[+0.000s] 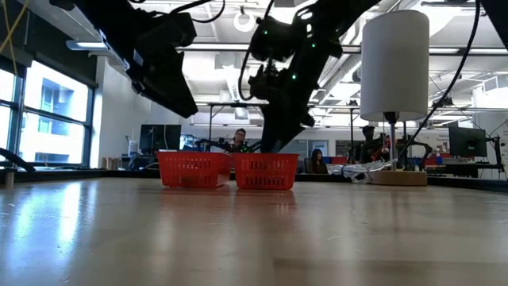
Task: Pick & Place Office items
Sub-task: Put the light blue digital clock into the right red bin, then put the pink charger adapter into the left red bin
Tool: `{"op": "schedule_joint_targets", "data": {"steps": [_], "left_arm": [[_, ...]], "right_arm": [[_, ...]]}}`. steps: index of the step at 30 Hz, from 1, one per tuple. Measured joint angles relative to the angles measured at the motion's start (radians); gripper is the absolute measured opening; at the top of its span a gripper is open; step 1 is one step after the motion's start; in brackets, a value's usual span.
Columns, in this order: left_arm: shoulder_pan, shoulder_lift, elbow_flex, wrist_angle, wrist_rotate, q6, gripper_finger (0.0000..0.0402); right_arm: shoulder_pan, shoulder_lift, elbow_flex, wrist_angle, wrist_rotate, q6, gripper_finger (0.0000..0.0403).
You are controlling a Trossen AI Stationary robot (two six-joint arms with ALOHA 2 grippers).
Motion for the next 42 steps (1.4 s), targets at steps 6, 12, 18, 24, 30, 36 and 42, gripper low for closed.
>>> {"op": "schedule_joint_targets", "data": {"steps": [6, 12, 18, 24, 30, 36, 42], "left_arm": [[-0.011, 0.0, 0.0, -0.001, 0.0, -0.005, 0.0199], [-0.019, 0.0, 0.0, -0.002, 0.001, -0.008, 0.0199], [-0.02, 0.0, 0.0, -0.005, 0.002, -0.017, 0.0199], [-0.03, 0.001, 0.0, -0.006, 0.002, -0.017, 0.0199], [-0.05, -0.04, 0.0, -0.02, 0.003, -0.008, 0.0199], [-0.15, -0.094, 0.0, -0.059, 0.0, 0.129, 0.0199], [-0.283, -0.1, 0.001, -0.059, -0.016, 0.208, 0.0199]], "right_arm": [[-0.014, 0.022, 0.0, 0.006, -0.065, 0.002, 0.017], [-0.012, 0.039, -0.002, 0.025, -0.05, -0.002, 0.0198], [-0.009, 0.037, 0.0, 0.08, -0.05, -0.02, 0.0201], [-0.005, 0.027, 0.0, 0.12, -0.045, -0.038, 0.0203], [0.033, -0.017, -0.001, 0.109, -0.034, -0.052, 0.0203], [0.143, -0.097, -0.001, 0.086, 0.217, -0.066, 0.0203], [0.268, -0.144, -0.001, 0.074, 0.303, -0.052, 0.0204]]}}
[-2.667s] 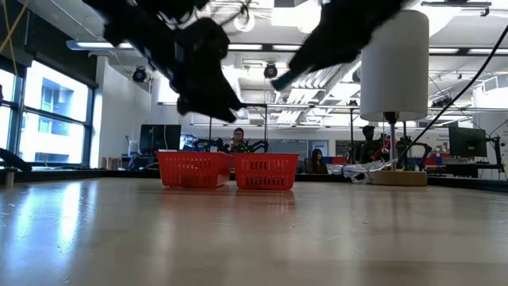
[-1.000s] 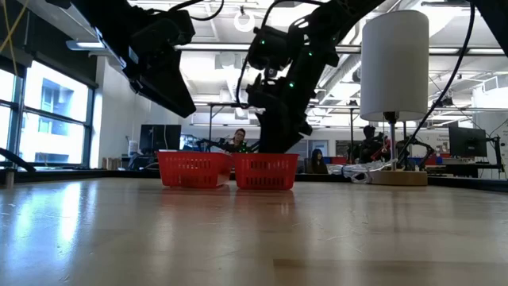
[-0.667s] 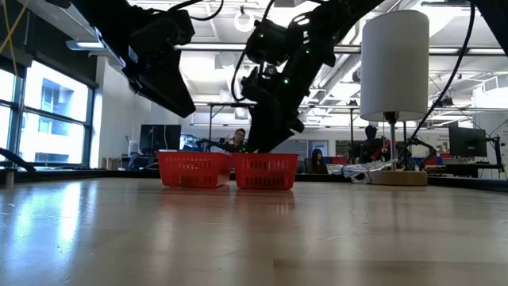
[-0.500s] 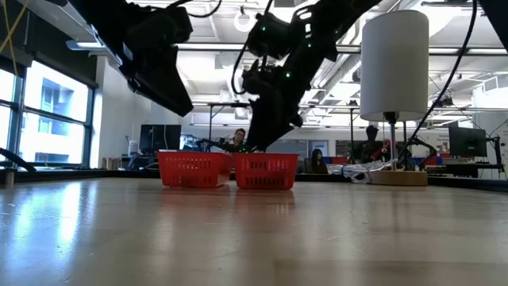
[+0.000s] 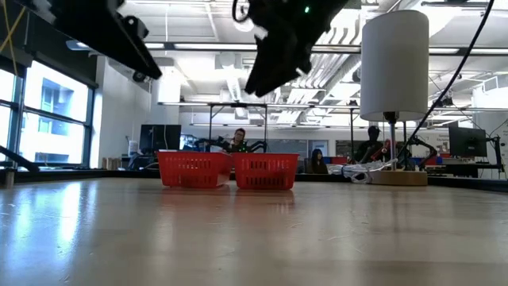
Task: Pick & Place Office items
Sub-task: Put the pink charger adapter into the left red bin
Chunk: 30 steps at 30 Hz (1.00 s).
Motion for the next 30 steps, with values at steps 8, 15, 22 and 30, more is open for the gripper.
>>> {"op": "schedule_joint_targets", "data": {"steps": [8, 15, 22, 30], "left_arm": [[-0.097, 0.0, 0.0, -0.003, 0.028, -0.048, 0.0199], [-0.156, 0.0, 0.0, -0.005, 0.029, -0.097, 0.0199], [-0.218, 0.001, 0.0, -0.006, 0.031, -0.28, 0.0199], [-0.275, 0.021, -0.004, -0.01, 0.045, -0.422, 0.0199]], "right_arm": [[0.142, -0.006, 0.0, 0.0, 0.069, 0.011, 0.0204], [0.207, -0.005, 0.0, -0.001, 0.106, 0.085, 0.0204], [0.25, -0.005, 0.0, 0.0, 0.105, 0.139, 0.0204], [0.276, -0.005, 0.0, -0.001, 0.098, 0.191, 0.0204]]}}
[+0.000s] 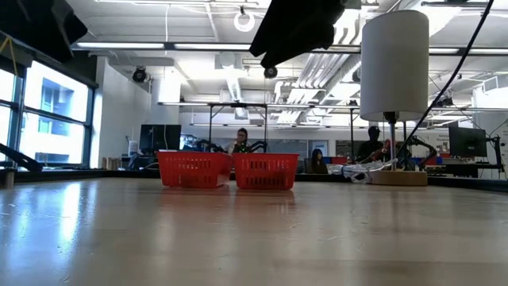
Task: Pick & Place Office items
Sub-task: Put the pink charger adapter into the left red bin
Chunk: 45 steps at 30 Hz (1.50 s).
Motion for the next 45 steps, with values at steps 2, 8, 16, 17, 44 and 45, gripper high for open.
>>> {"op": "schedule_joint_targets", "data": {"steps": [2, 8, 16, 17, 44, 45], "left_arm": [[-0.011, 0.019, 0.0, 0.001, 0.001, 0.002, 0.0199], [-0.049, 0.112, -0.001, -0.007, 0.001, 0.057, 0.0199], [-0.06, 0.199, -0.002, -0.003, 0.005, -0.008, 0.0199], [-0.061, 0.205, -0.002, -0.002, 0.004, -0.009, 0.0199], [-0.088, 0.222, -0.002, 0.002, 0.051, -0.198, 0.0199], [-0.088, 0.222, -0.002, 0.002, 0.051, -0.203, 0.0199]], "right_arm": [[0.003, 0.0, 0.0, 0.0, -0.002, 0.001, 0.0204], [0.008, 0.001, 0.0, 0.0, -0.006, 0.026, 0.0204], [0.007, 0.001, 0.0, 0.0, -0.005, 0.024, 0.0204], [0.006, 0.001, 0.0, 0.0, -0.005, 0.024, 0.0204], [0.004, 0.005, 0.0, -0.008, 0.021, 0.042, 0.0204], [0.004, 0.005, 0.0, -0.008, 0.021, 0.042, 0.0204]]}}
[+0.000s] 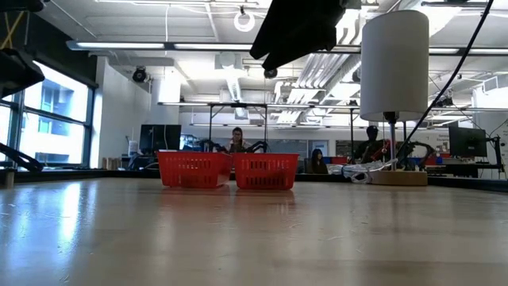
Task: Pick & Place Office items
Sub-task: Put the pink charger adapter into the left red bin
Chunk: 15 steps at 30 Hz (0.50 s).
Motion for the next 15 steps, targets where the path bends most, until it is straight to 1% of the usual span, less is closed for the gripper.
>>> {"op": "schedule_joint_targets", "data": {"steps": [9, 15], "left_arm": [[0.0, 0.003, 0.0, 0.0, -0.001, -0.006, 0.0199], [0.0, 0.066, 0.0, 0.001, 0.0, -0.026, 0.0199]], "right_arm": [[0.0, 0.0, 0.0, 0.0, 0.0, -0.001, 0.0204], [0.001, 0.0, 0.0, 0.0, -0.005, -0.003, 0.0204]]}}
